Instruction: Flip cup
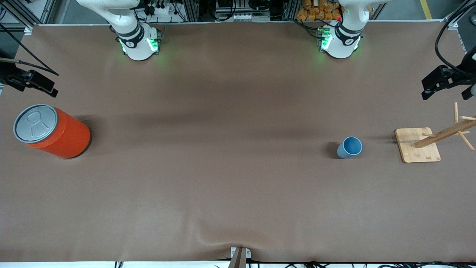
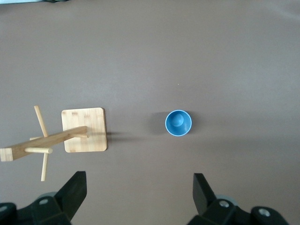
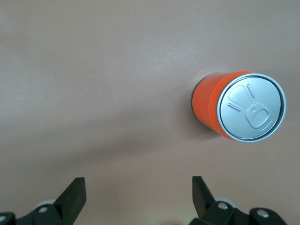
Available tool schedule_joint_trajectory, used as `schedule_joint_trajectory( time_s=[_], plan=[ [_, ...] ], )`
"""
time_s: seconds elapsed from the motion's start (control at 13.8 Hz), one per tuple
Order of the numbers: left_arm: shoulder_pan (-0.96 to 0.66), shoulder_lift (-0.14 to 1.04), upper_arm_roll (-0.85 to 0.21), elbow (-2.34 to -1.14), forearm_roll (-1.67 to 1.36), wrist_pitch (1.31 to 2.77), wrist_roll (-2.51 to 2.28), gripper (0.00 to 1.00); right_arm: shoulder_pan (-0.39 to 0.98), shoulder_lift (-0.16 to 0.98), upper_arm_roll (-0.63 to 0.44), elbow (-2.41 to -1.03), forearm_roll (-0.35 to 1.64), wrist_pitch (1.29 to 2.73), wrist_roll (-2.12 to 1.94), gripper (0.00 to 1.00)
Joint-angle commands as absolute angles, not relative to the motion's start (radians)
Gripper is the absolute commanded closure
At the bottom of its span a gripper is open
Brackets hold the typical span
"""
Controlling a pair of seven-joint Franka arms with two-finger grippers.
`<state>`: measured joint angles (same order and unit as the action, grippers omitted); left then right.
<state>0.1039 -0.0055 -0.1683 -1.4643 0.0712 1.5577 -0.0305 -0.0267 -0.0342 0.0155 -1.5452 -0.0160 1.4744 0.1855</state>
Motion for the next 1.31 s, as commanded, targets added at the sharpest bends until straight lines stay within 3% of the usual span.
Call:
schedule_joint_trajectory(
  time_s=[0.0,0.51,1.23],
  plan=[
    [0.019,-0.026,-0.097,-1.476,0.057,1.520,-0.066,0.00,-0.048,-0.048,0.026,-1.548,0.000,1.466,0.172,0.00],
    [-0.119,-0.090,0.007,-1.552,0.057,1.514,-0.132,0.00,-0.049,-0.048,0.026,-1.548,0.000,1.466,0.170,0.00],
    [-0.124,-0.118,0.043,-1.618,-0.026,1.551,-0.158,0.00,-0.049,-0.048,0.026,-1.548,0.000,1.466,0.172,0.00]
  ],
)
